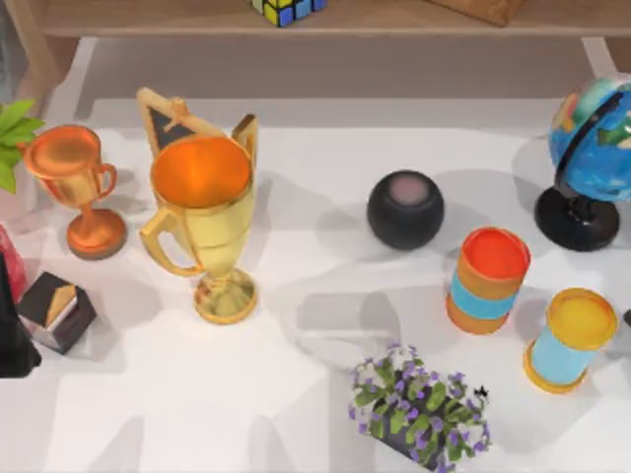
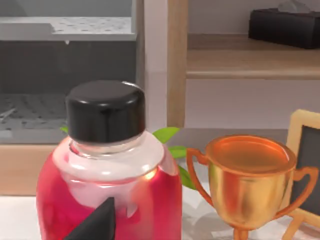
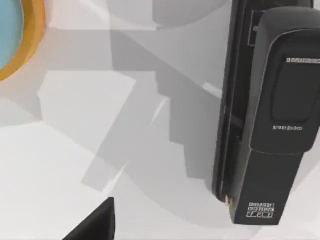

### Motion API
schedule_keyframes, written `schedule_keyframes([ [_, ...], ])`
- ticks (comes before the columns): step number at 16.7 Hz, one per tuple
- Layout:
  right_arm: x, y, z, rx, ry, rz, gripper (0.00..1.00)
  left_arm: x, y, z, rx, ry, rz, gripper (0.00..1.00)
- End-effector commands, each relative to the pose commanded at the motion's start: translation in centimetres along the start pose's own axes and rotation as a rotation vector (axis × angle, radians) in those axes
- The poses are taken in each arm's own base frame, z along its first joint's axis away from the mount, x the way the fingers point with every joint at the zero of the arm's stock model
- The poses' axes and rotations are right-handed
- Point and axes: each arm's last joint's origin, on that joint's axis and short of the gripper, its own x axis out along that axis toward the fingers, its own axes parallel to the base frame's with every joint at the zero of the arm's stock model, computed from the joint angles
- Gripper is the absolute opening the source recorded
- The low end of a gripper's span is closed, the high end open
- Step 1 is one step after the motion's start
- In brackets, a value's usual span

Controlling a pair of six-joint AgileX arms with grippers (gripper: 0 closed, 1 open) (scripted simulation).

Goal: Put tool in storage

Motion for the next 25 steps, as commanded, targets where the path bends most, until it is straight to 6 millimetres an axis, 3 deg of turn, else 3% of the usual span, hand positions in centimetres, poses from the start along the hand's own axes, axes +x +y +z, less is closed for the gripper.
schedule_keyframes([
  [5,4.2,-0.4,0.5,0.008,-0.010,-0.006,1.00,0.0,0.0,0.0,0.000,0.000,0.000,1.00],
  [11,4.6,-0.3,1.3,0.013,-0.027,-0.014,1.00,0.0,0.0,0.0,0.000,0.000,0.000,1.00],
  [24,4.6,-0.3,1.3,0.013,-0.027,-0.014,0.02,0.0,0.0,0.0,0.000,0.000,0.000,1.00],
  [25,4.6,-0.3,1.3,0.013,-0.027,-0.014,0.00,0.0,0.0,0.0,0.000,0.000,0.000,1.00],
])
